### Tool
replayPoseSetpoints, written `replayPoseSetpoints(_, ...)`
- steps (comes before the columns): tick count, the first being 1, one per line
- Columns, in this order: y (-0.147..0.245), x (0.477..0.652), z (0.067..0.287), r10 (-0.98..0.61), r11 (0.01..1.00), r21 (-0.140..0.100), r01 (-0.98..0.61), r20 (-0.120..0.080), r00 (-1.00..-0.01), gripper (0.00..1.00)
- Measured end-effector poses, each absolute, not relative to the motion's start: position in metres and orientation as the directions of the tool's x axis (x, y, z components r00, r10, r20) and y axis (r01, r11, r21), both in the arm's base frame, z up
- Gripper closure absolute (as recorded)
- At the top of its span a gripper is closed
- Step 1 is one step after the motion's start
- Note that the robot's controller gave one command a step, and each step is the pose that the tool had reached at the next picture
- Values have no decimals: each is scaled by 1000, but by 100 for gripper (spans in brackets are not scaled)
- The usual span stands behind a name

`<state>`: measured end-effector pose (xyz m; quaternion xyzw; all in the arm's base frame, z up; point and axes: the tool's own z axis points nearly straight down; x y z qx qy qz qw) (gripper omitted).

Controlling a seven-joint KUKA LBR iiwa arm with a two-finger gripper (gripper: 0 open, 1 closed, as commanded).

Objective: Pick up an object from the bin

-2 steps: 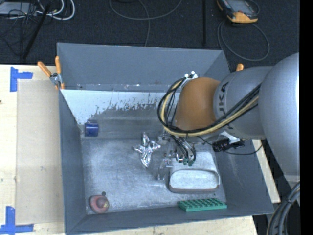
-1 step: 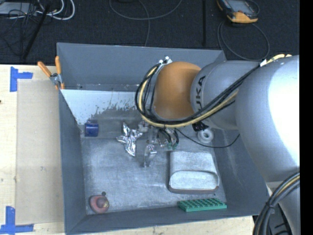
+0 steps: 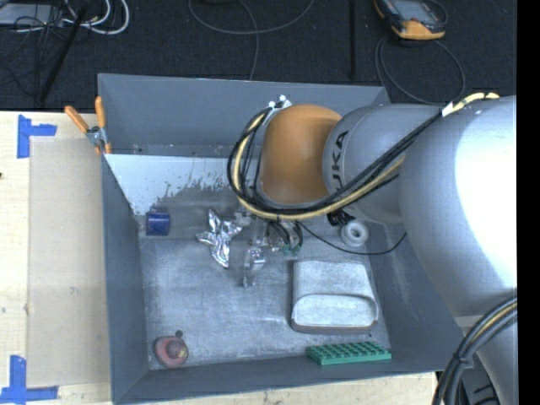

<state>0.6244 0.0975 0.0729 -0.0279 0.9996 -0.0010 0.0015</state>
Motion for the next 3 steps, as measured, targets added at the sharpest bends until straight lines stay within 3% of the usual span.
replayPoseSetpoints(1, 126, 621, 73, -516, 856, -3, -516, -8, -856, 0)
replayPoseSetpoints(2, 125, 621, 74, -512, 859, 0, -512, -2, -859, 100)
replayPoseSetpoints(3, 134, 611, 208, -539, 842, -3, -539, -10, -842, 100)
